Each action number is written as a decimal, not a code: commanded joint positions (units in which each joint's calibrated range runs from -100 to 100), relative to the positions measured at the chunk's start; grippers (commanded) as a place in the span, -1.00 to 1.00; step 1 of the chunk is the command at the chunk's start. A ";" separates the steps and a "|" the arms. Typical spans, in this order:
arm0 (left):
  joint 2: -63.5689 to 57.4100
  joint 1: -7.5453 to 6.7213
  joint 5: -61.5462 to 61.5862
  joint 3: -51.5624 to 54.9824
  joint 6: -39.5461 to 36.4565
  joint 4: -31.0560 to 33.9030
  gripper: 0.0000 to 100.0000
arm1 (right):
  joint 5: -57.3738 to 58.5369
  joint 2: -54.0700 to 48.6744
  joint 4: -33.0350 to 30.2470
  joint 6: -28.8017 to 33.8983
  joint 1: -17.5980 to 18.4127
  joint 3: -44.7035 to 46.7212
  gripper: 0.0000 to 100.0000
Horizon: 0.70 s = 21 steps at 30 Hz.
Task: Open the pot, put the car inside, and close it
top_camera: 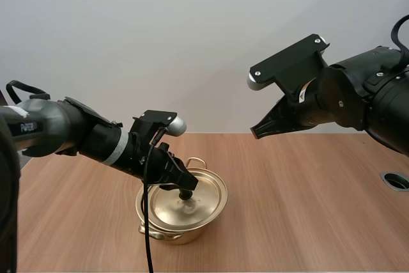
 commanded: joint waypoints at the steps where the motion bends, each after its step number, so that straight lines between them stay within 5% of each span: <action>1: 0.04 -0.04 0.00 -0.01 0.07 -0.56 -0.33 | -0.04 0.02 -0.02 -0.05 -0.04 0.00 -1.00; 21: 6.83 -0.04 0.00 -0.01 2.45 -2.44 -0.33 | -0.04 0.02 -0.02 -0.05 -0.04 0.00 -1.00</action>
